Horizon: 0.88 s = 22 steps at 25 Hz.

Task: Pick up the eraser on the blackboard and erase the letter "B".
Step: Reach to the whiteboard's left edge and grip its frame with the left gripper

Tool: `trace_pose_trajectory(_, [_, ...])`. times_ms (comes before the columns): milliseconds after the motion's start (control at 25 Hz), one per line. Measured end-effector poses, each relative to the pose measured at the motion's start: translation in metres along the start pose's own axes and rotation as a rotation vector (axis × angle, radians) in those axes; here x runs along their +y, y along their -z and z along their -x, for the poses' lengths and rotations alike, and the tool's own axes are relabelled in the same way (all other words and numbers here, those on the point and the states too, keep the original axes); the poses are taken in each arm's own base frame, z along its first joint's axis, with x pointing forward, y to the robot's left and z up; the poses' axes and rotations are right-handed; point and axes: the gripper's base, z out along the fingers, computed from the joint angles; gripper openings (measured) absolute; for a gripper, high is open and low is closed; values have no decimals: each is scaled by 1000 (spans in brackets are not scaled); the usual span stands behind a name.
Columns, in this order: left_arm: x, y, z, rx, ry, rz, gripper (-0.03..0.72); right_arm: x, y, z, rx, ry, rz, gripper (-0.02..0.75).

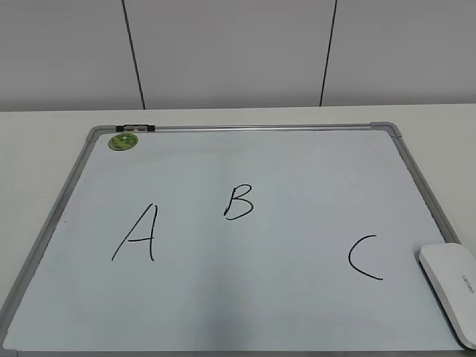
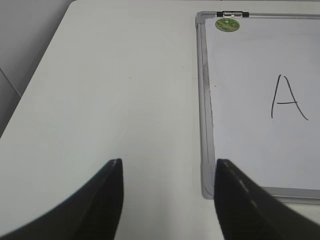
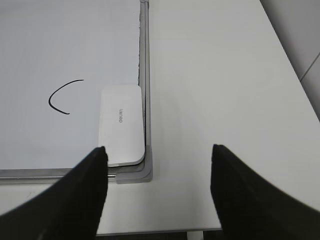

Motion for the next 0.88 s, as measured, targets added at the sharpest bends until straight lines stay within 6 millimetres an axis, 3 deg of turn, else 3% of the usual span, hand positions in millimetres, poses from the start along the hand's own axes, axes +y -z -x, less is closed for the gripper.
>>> trace_pose_trajectory(440, [0, 0, 3, -3, 0, 0, 436, 0, 0, 0, 0, 0, 0, 482])
trace_pose_trajectory(640, [-3, -3, 31, 32, -5, 3, 416, 0, 0, 0, 0, 0, 0, 482])
trace_pose_trajectory(880, [-8, -36, 76, 210, -17, 14, 404, 0, 0, 0, 0, 0, 0, 482])
